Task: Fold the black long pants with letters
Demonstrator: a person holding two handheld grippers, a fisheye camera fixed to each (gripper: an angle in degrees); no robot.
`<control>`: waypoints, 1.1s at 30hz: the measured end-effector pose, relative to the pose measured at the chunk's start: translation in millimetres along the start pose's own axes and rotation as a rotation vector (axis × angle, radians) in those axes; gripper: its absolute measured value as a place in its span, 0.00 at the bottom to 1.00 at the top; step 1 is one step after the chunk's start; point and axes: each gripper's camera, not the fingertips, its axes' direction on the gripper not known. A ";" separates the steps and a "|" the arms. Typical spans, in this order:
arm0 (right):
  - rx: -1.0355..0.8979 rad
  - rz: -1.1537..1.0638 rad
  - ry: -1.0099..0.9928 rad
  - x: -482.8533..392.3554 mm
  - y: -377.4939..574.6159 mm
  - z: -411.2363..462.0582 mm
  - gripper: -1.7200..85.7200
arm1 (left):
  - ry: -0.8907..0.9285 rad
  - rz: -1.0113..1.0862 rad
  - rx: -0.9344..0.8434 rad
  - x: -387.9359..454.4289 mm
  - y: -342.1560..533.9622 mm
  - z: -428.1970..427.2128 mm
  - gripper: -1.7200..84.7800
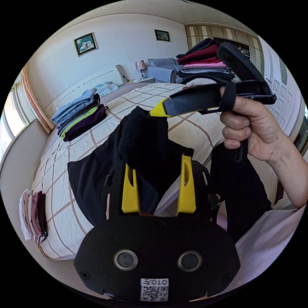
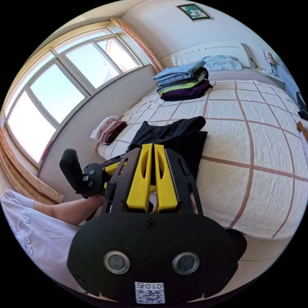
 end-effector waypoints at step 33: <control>-0.341 -0.670 0.489 -250.9 20.6 253.5 0.23 | -0.001 -0.920 0.424 -331.4 395.6 -191.5 0.12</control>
